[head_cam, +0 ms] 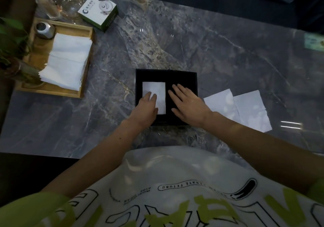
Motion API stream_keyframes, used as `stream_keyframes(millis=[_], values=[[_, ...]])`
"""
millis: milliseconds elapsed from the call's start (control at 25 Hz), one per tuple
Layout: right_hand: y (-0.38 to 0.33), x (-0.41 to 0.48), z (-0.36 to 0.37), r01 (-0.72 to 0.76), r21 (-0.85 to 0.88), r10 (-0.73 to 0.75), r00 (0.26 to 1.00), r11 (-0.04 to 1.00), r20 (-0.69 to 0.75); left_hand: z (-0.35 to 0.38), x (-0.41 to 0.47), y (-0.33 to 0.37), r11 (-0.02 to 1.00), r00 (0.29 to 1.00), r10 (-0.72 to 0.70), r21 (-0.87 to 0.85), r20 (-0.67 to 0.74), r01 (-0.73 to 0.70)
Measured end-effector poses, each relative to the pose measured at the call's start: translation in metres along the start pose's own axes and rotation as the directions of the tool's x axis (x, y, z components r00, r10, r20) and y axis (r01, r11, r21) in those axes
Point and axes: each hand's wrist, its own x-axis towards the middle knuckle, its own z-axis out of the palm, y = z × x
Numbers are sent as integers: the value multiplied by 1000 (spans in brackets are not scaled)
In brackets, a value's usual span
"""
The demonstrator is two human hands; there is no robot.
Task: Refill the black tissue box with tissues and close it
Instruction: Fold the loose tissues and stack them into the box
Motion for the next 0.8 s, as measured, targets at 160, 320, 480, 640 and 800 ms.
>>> stream_keyframes(millis=[160,320,480,640,800], values=[[7,-36,3,-189,153,200,978,970,-62,4,-12,9,991,975,84,-90,-204,-104],[15,-70,10,-287,264,328,936,921,-125,4,-15,36,977,949,159,-93,-273,-190],[42,-114,28,-401,336,459,881,852,-112,15,-14,87,959,933,242,-83,-267,-272],[70,-152,37,-439,417,526,843,796,-117,34,-14,135,944,936,231,-173,-264,-282],[102,-175,47,-470,580,626,774,666,-92,59,-4,179,915,955,149,-330,-258,-232]])
